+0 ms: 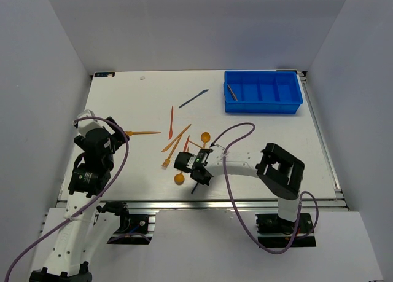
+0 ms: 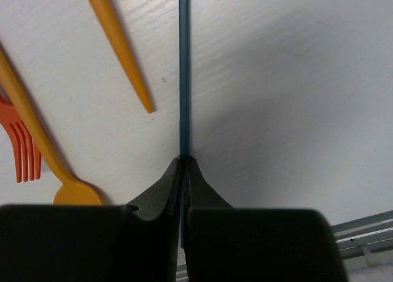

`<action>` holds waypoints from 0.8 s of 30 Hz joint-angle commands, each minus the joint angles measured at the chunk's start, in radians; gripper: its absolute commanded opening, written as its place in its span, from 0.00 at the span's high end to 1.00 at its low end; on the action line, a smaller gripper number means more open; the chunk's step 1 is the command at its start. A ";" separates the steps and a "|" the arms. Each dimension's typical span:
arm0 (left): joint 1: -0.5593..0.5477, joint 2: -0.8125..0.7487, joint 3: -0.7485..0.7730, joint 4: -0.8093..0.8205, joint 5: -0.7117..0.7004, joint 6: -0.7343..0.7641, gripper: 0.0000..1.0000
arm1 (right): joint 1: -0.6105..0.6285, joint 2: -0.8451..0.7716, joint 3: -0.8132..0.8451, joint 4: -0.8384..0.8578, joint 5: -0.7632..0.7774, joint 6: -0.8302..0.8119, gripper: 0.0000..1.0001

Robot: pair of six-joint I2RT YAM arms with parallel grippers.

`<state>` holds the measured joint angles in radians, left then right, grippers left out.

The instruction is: Sort the eating utensils into containers

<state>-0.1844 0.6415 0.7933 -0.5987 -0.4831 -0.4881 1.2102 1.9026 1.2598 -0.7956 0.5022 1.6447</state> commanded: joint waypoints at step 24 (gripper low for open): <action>-0.007 -0.003 -0.002 0.008 -0.008 0.003 0.02 | -0.238 -0.525 -0.180 0.337 0.112 -0.987 1.00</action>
<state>-0.1879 0.6384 0.7933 -0.5983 -0.4850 -0.4877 1.1511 1.4349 1.0626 -0.7288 0.6403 1.1812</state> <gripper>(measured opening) 0.979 0.017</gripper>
